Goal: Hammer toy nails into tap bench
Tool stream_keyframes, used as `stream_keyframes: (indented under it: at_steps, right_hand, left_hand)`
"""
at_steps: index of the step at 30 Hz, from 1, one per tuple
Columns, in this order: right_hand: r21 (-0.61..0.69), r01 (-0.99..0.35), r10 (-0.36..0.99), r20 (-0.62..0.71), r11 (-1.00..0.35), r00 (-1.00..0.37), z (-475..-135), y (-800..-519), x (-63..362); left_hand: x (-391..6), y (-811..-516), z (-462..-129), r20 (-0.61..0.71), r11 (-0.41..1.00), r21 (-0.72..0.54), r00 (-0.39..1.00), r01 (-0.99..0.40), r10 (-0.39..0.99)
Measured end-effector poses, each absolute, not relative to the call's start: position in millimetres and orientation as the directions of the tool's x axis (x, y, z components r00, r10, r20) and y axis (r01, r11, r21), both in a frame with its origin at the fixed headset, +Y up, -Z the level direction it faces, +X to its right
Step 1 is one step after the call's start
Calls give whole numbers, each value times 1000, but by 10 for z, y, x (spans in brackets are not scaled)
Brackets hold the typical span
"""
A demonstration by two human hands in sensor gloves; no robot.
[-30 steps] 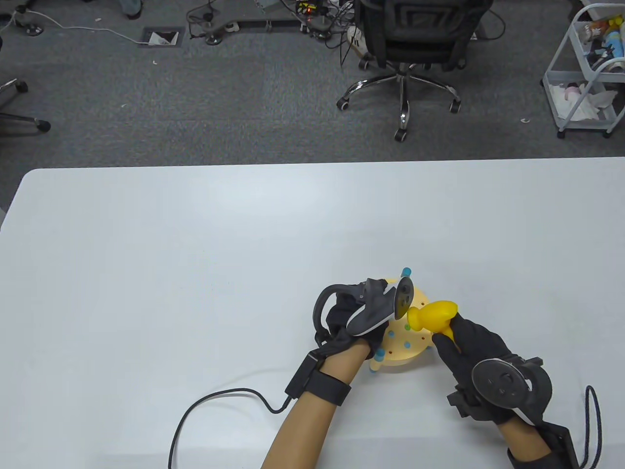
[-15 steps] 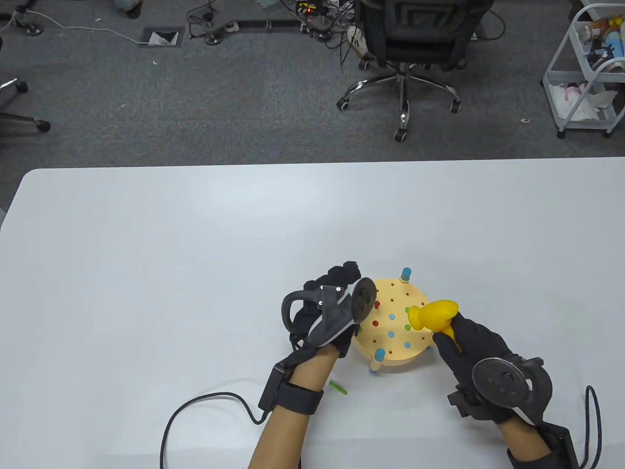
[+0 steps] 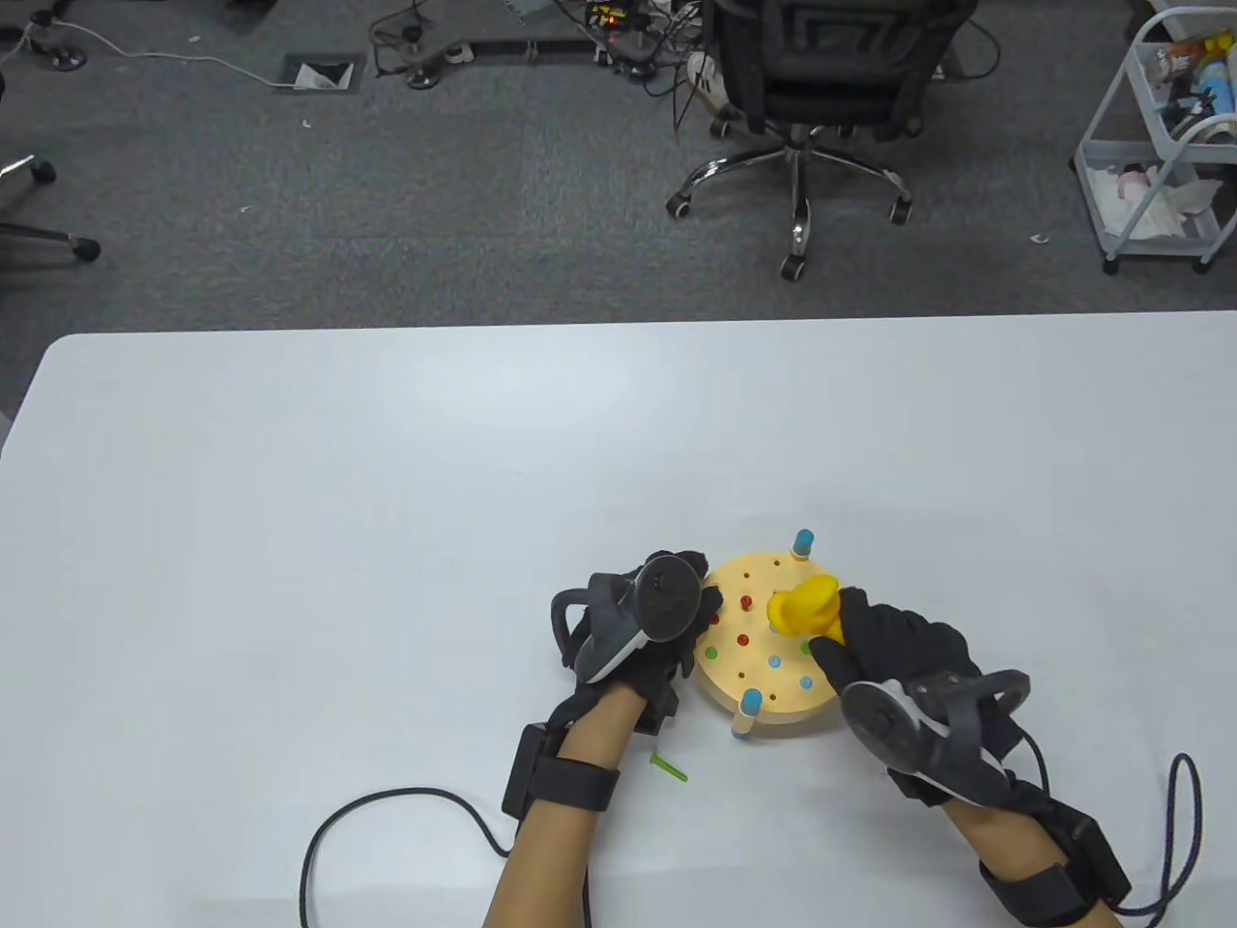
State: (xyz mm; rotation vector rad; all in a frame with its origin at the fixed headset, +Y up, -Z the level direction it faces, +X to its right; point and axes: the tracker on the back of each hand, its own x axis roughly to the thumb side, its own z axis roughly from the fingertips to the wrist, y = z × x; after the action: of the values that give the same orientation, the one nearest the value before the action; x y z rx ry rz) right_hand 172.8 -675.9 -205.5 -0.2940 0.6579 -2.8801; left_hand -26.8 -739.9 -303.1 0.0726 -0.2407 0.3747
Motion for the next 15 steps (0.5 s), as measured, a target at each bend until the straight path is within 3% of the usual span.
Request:
stream_keyframes:
  at_steps: [4, 6, 8, 9, 10, 12, 13, 14, 15]
  right_hand:
    - [-348, 268, -338, 158, -898, -928, -2257, -6815, 1408]
    - [-105, 467, -478, 144, -878, -866, -2394, -6943, 1309]
    - [-296, 480, -529, 112, -826, -841, -2380, -6860, 1317]
    - [-381, 391, -456, 94, -838, -885, -2368, -6826, 1345]
    - [-389, 318, -383, 98, -864, -919, -2368, -6837, 1347]
    - [-166, 350, -377, 187, -922, -907, -2425, -7015, 1286]
    - [-190, 400, -423, 106, -897, -900, -2399, -6978, 1285]
    - [-325, 378, -435, 123, -867, -892, -2377, -6952, 1269]
    - [-353, 360, -419, 104, -864, -902, -2373, -6939, 1275]
  left_hand:
    - [-288, -7419, -3059, 249, 917, -14, 887, -399, 390]
    - [-293, -7437, -3059, 250, 912, -9, 882, -410, 399]
    - [-294, -7441, -3064, 260, 912, -9, 880, -409, 398]
    - [-293, -7439, -3065, 259, 913, -11, 881, -408, 397]
    - [-291, -7437, -3063, 258, 914, -11, 882, -405, 394]
    - [-290, -7437, -3062, 257, 915, -10, 884, -402, 391]
    - [-289, -7437, -3061, 256, 916, -10, 884, -402, 391]
    - [-288, -7437, -3062, 256, 916, -11, 884, -401, 390]
    - [-288, -7436, -3062, 255, 916, -11, 885, -401, 390]
